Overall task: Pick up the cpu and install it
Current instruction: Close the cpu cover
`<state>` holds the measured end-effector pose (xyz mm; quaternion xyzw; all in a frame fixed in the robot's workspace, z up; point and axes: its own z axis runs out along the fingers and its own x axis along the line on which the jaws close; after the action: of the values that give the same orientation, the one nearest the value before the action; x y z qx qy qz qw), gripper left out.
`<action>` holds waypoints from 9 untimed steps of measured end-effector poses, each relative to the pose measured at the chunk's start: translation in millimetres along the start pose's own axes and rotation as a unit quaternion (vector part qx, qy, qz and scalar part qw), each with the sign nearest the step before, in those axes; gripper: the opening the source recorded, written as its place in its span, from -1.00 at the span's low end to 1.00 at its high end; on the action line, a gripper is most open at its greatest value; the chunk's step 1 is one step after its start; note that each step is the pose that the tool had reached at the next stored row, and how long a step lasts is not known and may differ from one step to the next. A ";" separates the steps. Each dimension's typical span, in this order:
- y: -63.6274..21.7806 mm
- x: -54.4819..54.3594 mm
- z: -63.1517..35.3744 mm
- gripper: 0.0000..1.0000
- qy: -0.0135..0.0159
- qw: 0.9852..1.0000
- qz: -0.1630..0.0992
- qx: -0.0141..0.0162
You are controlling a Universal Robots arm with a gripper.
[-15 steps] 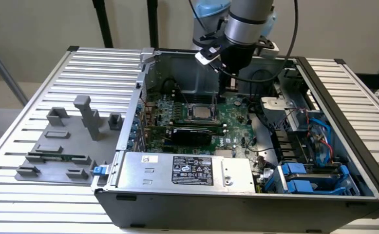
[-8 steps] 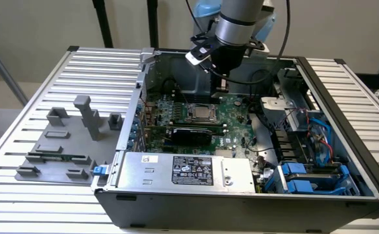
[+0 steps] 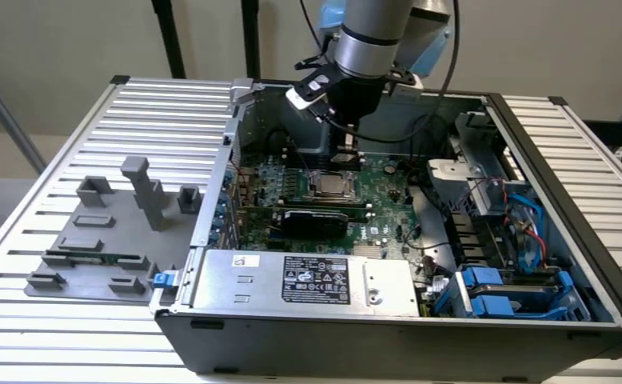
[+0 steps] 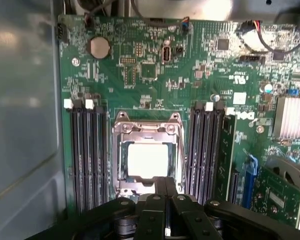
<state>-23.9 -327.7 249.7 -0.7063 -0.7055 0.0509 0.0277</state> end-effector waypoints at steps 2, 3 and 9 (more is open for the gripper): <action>-5.6 0.1 2.1 -0.79 0.000 1.000 -0.001 0.001; -8.7 0.1 3.3 -0.79 0.000 1.000 -0.002 0.002; -21.3 0.3 9.7 -0.79 0.000 1.000 -0.005 0.004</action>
<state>-46.1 -327.7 242.4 -0.7030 -0.7086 0.0535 0.0305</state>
